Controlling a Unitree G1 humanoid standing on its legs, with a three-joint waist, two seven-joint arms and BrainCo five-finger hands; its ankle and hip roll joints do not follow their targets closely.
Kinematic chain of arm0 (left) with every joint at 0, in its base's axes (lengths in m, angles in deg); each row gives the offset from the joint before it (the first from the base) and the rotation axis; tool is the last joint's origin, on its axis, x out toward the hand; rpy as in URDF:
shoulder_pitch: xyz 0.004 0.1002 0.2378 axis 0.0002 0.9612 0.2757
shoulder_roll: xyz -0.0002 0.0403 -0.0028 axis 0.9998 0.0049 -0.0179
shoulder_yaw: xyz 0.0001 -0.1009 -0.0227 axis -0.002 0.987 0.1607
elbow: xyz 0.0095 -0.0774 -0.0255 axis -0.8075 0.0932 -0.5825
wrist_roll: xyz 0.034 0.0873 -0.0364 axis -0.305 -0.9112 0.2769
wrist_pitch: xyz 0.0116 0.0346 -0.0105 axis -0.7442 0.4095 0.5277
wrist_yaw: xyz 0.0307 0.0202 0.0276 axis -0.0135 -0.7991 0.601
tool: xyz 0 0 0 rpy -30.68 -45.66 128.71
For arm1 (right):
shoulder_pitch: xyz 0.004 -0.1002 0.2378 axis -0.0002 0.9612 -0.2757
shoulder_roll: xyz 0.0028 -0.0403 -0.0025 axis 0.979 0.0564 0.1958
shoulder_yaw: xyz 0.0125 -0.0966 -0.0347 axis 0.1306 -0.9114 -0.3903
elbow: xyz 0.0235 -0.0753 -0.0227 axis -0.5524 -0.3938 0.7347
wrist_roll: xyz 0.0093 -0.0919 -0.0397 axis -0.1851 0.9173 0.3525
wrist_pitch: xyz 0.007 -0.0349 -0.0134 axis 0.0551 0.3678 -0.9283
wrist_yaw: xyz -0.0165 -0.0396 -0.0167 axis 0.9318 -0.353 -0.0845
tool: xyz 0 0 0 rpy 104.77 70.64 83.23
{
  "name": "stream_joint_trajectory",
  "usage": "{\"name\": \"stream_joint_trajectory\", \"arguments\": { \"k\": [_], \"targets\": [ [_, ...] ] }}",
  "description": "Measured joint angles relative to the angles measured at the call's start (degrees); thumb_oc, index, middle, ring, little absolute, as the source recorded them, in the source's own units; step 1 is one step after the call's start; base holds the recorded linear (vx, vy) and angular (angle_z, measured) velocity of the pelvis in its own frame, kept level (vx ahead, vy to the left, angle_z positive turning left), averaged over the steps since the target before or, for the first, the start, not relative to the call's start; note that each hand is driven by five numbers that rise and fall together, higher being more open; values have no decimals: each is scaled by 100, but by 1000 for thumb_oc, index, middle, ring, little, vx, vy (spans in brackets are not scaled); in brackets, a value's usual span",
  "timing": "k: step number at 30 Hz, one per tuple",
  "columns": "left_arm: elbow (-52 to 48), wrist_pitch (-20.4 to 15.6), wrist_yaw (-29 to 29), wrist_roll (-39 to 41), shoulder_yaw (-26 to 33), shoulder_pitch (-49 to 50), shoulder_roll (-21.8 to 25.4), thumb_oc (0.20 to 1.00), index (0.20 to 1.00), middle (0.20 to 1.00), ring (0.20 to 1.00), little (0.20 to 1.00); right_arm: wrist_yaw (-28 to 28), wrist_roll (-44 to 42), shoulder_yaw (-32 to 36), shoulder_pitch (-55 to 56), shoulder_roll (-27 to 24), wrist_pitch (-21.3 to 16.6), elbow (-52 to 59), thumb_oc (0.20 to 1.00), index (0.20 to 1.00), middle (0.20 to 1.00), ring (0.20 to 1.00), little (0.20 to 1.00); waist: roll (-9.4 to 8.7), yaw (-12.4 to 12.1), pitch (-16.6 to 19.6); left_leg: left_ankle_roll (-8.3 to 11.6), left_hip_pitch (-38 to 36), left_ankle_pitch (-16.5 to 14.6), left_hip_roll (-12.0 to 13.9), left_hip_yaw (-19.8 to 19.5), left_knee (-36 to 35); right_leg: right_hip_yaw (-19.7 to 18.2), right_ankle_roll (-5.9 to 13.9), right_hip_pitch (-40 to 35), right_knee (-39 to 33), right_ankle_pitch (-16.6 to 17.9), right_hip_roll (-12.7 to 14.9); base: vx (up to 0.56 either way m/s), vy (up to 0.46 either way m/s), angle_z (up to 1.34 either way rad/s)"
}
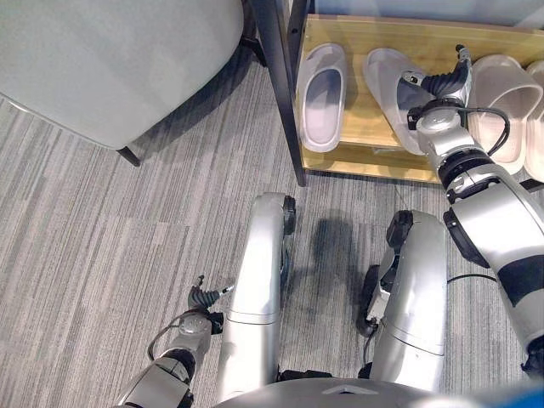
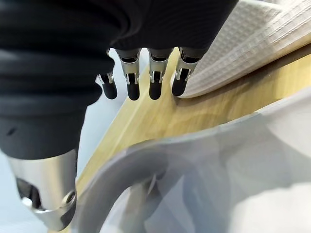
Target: Arrange the slippers neatly on the shoe rack.
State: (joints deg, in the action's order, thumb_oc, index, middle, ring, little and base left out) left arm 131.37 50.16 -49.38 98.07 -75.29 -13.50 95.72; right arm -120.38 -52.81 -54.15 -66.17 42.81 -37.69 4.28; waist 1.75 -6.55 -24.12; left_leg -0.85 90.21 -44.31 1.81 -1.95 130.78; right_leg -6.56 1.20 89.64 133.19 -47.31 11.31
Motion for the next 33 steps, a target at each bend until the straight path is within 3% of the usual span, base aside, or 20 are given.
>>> {"name": "stream_joint_trajectory", "arguments": {
  "k": [5, 15, 20, 33],
  "targets": [
    [77, 113, -88, 61, 87, -105, -97, 1000, 1000, 1000, 1000, 1000, -78, -457, 508, 249, 345, -126, 300, 1000, 1000, 1000, 1000, 1000, -14, 224, 7, 10, -30, -5, 14, -7, 26, 2, 5, -21, 17, 3, -28, -28, -5, -1],
    [288, 278, -299, 212, 445, -242, -98, 1000, 1000, 1000, 1000, 1000, 12, -601, 776, 1198, 507, -383, 1465, 1000, 1000, 1000, 1000, 1000, -12, 447, 8, 35, -121, -209, 135, -39, 200, -11, 5, -7, 97, -8, -222, 11, 7, -9],
    [-312, 224, -181, -230, 217, -278, -60, 1000, 1000, 1000, 1000, 1000, -49, -239, 838, 1673, 511, -550, 2009, 1000, 1000, 1000, 1000, 1000, -12, 455, 9, 34, -121, -211, 133, -41, 194, -11, 6, -5, 97, -9, -217, -2, -8, 0],
    [-138, 239, 69, -448, 287, -332, -95, 1000, 1000, 1000, 1000, 1000, -384, 393, 1103, 2809, 794, -699, 3728, 1000, 1000, 1000, 1000, 1000, -37, 607, -76, 62, -123, -224, 129, -45, 193, -12, 28, 0, 126, -61, -229, -7, -21, 1]
  ]
}}
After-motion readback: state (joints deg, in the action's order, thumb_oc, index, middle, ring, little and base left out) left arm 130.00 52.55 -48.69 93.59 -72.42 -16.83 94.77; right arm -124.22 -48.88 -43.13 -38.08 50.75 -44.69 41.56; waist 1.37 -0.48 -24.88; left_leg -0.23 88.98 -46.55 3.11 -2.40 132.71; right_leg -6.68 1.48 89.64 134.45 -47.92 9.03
